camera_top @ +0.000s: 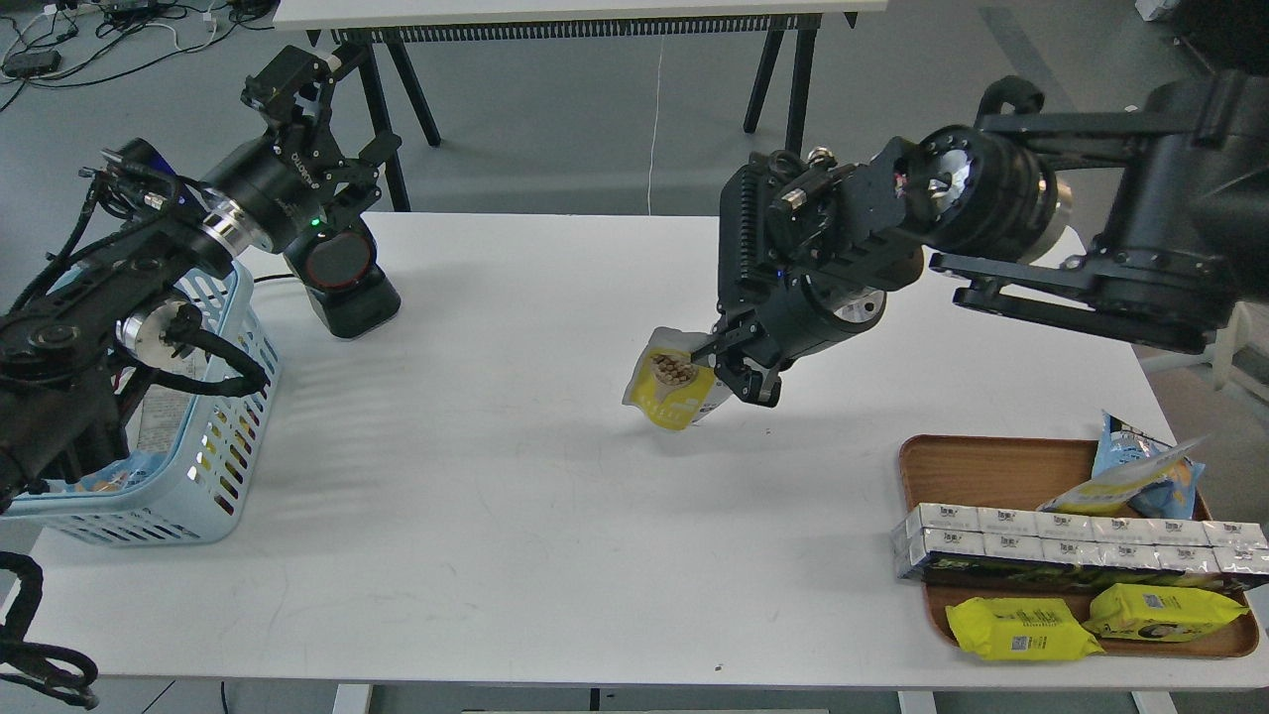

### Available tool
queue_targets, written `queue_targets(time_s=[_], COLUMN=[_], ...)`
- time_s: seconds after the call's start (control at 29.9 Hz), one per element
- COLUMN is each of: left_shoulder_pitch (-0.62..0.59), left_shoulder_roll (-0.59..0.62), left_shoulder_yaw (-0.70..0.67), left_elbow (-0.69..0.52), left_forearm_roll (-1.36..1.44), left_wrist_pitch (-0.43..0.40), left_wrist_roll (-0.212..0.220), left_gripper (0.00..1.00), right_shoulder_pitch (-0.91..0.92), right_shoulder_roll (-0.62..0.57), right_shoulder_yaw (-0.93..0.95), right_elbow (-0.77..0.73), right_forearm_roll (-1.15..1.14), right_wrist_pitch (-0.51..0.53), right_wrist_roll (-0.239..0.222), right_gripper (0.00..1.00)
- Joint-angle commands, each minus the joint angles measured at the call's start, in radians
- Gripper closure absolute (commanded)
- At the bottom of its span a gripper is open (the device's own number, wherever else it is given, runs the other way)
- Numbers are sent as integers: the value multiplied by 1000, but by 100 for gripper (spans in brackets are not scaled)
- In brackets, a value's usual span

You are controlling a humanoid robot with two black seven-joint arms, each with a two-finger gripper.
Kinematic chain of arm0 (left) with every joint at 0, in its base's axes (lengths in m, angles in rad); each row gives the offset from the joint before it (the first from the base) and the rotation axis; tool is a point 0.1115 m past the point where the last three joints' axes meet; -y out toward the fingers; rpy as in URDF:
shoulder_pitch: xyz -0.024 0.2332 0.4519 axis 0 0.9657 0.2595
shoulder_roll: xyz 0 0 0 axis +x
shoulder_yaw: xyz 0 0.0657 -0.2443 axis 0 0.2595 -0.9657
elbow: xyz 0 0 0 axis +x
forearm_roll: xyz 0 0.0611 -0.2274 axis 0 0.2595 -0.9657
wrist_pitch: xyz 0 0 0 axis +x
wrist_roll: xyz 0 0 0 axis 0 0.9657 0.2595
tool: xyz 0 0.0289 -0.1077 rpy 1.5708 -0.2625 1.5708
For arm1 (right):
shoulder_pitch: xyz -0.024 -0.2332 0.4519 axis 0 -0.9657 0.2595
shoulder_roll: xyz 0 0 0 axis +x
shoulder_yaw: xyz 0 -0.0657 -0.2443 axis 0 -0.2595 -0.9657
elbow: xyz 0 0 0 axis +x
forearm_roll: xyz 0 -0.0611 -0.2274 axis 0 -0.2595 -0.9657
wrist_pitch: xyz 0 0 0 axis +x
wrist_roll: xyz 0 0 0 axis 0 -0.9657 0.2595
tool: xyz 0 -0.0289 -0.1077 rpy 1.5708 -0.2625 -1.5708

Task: Scan snack and place in basket
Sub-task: 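Carry the yellow packet toward the scanner and lower it onto the table, then open the right gripper, release the packet, and withdraw the right arm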

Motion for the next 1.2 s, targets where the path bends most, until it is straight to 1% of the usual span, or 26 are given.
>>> queue_targets(time_s=[0.0, 0.1, 0.27, 0.3, 0.33, 0.47, 0.53, 0.57, 0.6, 0.63, 0.67, 0.7, 0.74, 0.77, 0.87, 0.94, 1.04, 1.17], left_shoulder_pitch=[1, 1, 1, 1, 1, 1, 1, 1, 1, 1, 1, 1, 1, 1, -3, -10, -17, -48], left_shoulder_roll=[-1, -1, 0, 0, 0, 0, -1, 0, 0, 0, 0, 0, 0, 0, -10, -13, -15, -10], left_shoulder_yaw=[0, 0, 0, 0, 0, 0, 0, 0, 0, 0, 0, 0, 0, 0, 0, 0, 0, 7], left_elbow=[0, 0, 0, 0, -2, 0, 0, -2, 0, 0, 0, 0, 0, 0, 0, 0, 0, 1], left_forearm_roll=[0, 0, 0, 0, 0, 0, 0, 0, 0, 0, 0, 0, 0, 0, 0, 0, 2, 14], left_wrist_pitch=[0, 0, 0, 0, 0, 0, 0, 0, 0, 0, 0, 0, 0, 0, 0, 0, 0, 0], left_wrist_roll=[0, 0, 0, 0, 0, 0, 0, 0, 0, 0, 0, 0, 0, 0, 0, 0, 0, 0], left_gripper=[0, 0, 0, 0, 0, 0, 0, 0, 0, 0, 0, 0, 0, 0, 0, 0, 0, 0], right_shoulder_pitch=[-22, -27, -25, -27, -27, -33, -36, -39, -39, -38, -38, -37, -37, -34, -31, -27, -7, -5], right_shoulder_roll=[92, 154, 213, 223, 229, 243, 244, 244, 246, 247, 249, 250, 250, 250, 247, 240, 230, 195], right_shoulder_yaw=[-1, -1, -1, -1, -3, -3, -1, 0, 2, 2, 7, 7, 11, 14, 62, 118, 158, 213], right_elbow=[-57, -85, -94, -94, -94, -97, -99, -100, -100, -100, -100, -100, -100, -100, -105, -120, -188, -320], right_forearm_roll=[0, 0, 1, 1, 1, 4, 12, 14, 15, 17, 18, 20, 18, 20, 23, 84, 269, 502], right_wrist_pitch=[0, 0, 0, 0, 0, 0, 0, 0, 0, 0, 0, 0, 0, 0, 0, 0, 0, 0], right_wrist_roll=[0, 0, 0, 0, 0, 0, 0, 0, 0, 0, 0, 0, 0, 0, 0, 0, 0, 0], right_gripper=[100, 100, 100, 99, 96, 77, 61, 47, 42, 34, 22, 20, 12, 0, 0, 0, 0, 0])
